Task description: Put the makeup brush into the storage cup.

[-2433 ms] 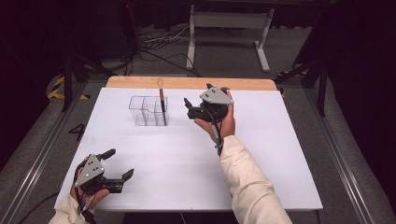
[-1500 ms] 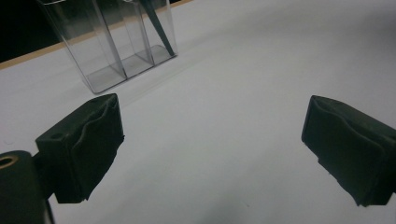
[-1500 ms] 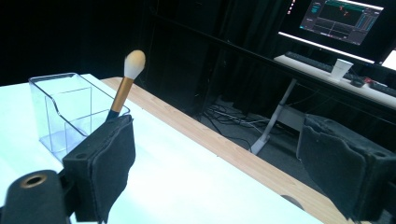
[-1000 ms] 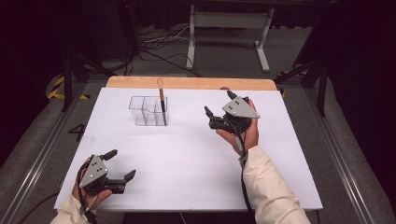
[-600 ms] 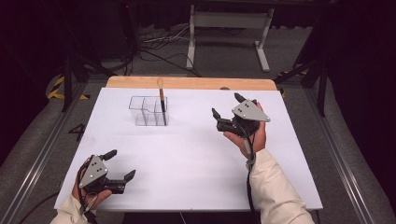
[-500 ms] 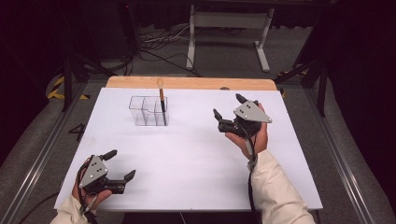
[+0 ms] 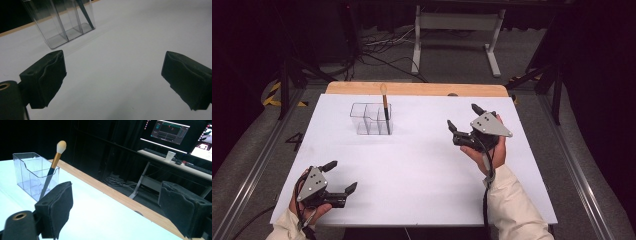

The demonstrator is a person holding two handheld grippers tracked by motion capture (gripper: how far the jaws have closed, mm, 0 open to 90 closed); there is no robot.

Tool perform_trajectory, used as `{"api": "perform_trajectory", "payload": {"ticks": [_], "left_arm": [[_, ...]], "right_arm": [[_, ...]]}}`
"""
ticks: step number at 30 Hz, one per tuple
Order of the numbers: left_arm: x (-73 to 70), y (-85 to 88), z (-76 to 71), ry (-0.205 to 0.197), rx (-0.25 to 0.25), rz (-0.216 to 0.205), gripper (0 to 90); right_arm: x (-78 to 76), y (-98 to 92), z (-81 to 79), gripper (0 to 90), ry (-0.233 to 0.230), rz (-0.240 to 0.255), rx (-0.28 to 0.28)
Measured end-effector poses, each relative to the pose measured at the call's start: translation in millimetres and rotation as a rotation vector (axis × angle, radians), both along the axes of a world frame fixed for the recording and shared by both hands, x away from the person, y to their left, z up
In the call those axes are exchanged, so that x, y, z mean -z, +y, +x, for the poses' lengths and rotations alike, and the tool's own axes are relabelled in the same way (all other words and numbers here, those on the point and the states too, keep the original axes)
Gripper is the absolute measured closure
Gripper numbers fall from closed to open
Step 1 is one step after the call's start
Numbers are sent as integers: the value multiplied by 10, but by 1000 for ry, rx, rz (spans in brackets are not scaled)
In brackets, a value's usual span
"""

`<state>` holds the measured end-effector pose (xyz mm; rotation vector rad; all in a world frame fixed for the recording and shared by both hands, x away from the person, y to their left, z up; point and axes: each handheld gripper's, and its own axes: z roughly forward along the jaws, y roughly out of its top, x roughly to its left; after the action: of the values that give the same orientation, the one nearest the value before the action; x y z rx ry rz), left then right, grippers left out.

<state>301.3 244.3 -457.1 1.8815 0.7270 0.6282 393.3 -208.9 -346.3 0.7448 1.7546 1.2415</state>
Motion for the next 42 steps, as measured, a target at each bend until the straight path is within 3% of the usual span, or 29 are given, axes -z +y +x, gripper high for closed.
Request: {"api": "perform_trajectory", "payload": {"ticks": [19, 42], "left_arm": [[0, 0, -2, 2, 2, 2, 63], [-7, -12, -14, -10, -1, 20, 58]], "right_arm": [[144, -168, -143, 131, 22, -6, -5], [360, -236, -335, 132, 42, -62, -36]]}}
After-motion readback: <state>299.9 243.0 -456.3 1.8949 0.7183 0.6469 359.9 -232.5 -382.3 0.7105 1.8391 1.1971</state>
